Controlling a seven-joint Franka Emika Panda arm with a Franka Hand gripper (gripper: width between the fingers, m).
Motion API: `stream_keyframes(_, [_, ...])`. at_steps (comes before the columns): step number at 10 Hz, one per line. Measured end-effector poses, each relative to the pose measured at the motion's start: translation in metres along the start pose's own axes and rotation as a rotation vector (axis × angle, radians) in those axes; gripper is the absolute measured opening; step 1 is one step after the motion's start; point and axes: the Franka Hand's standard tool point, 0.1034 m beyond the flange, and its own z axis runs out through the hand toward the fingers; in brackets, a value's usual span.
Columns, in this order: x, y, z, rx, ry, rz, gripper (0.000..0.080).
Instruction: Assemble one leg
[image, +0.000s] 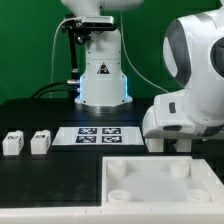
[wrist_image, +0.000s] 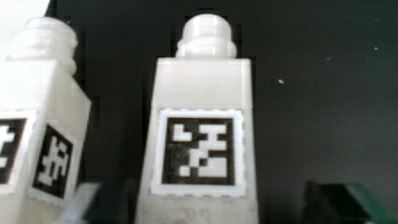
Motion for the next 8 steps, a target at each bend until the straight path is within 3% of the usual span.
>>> stream_keyframes(6, [0.000,0.001,-0.002,-0.002,0.002,-0.005,0.0290])
stream_keyframes(8, [-0.005,0.009,-0.034,0.002,0.021,-0.030,0.0290])
